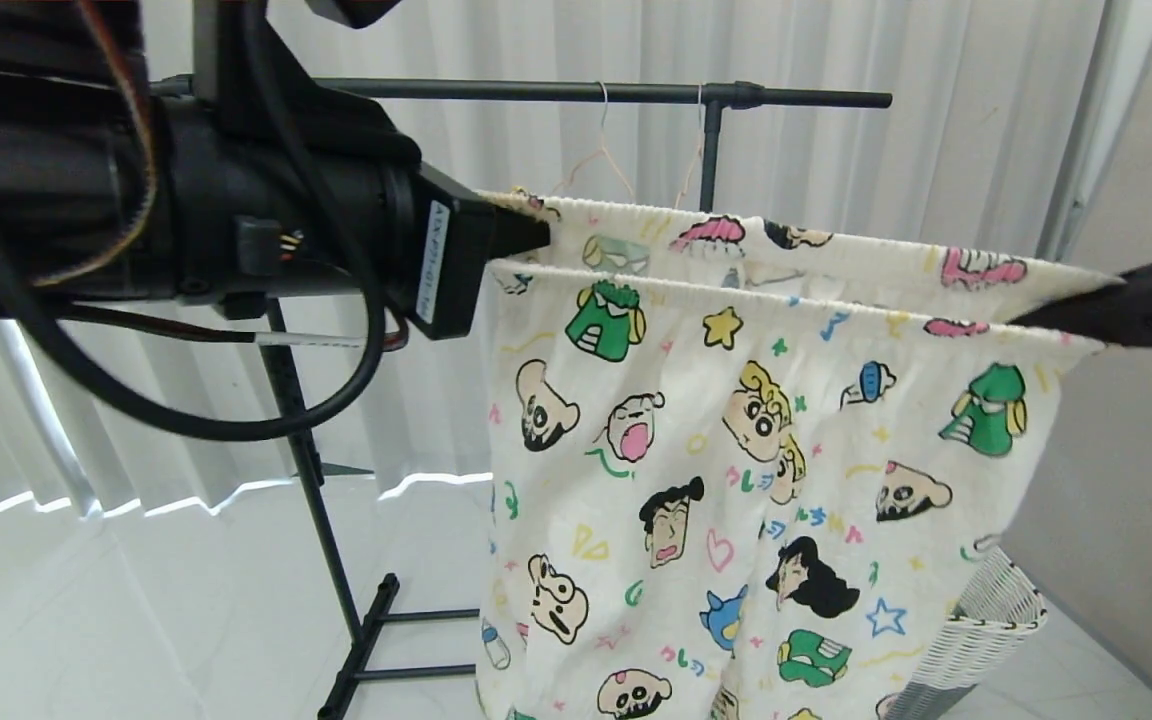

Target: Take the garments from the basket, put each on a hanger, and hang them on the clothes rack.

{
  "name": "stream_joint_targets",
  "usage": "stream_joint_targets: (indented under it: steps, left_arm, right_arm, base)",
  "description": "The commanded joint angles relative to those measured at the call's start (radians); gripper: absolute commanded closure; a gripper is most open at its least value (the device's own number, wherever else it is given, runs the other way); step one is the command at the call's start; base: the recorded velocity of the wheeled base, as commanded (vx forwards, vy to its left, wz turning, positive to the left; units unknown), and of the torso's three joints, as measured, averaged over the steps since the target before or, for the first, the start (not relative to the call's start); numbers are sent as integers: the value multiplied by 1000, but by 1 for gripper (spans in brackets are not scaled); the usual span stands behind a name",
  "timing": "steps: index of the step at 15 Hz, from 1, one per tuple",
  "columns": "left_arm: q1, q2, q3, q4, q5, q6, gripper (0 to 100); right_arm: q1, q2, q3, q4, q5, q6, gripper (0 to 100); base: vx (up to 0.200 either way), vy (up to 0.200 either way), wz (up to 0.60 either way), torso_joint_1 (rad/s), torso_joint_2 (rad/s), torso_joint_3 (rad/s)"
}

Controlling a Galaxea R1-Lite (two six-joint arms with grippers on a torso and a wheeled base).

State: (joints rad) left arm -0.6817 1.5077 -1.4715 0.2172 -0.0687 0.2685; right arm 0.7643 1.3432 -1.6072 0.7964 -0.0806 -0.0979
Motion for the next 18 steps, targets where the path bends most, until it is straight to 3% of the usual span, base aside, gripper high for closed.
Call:
stream_joint_targets:
  steps: [1,2,4,7,9,10,11,12,13,15,18]
  left_arm:
    - [-9,82,-36,-29,-11,3,100]
    - [-16,109,-67,-29,-22,1,100]
    - [-22,132,-99,-29,-23,1,100]
    - [-21,100,-82,-22,-19,0,100]
    - [-21,40,-56,44,-20,0,100]
    - [-22,-44,-33,185,-36,-2,100]
    - [-27,-83,-24,248,-54,-2,100]
    - [-41,-161,-15,399,-112,-3,100]
    - [-48,-204,-15,487,-140,-3,100]
    - [-110,-262,-13,588,-160,-20,100]
    - [-266,-294,11,603,-158,-109,100]
  right_arm:
    - [95,-93,59,37,10,0,100]
    - [171,-98,81,41,7,-2,100]
    - [239,-79,104,40,-1,-2,100]
    - [236,-59,99,32,-18,-2,100]
    - [194,-47,87,-2,-16,-2,100]
    - [158,-6,49,-46,-14,-2,100]
    - [145,21,24,-59,-14,-2,100]
    - [135,82,-51,-74,-10,-2,100]
    - [135,131,-109,-77,-10,-2,100]
    - [139,223,-220,-77,-7,-5,100]
    - [145,306,-329,-75,4,-8,100]
  base:
    - [0,0,0,0,0,0]
    - [0,0,0,0,0,0]
    - [0,0,0,0,0,0]
    - [0,0,0,0,0,0]
    - [0,0,0,0,0,0]
    - [0,0,0,0,0,0]
    - [0,0,0,0,0,0]
    - [0,0,0,0,0,0]
    - [0,0,0,0,0,0]
    - [0,0,0,0,0,0]
    - [0,0,0,0,0,0]
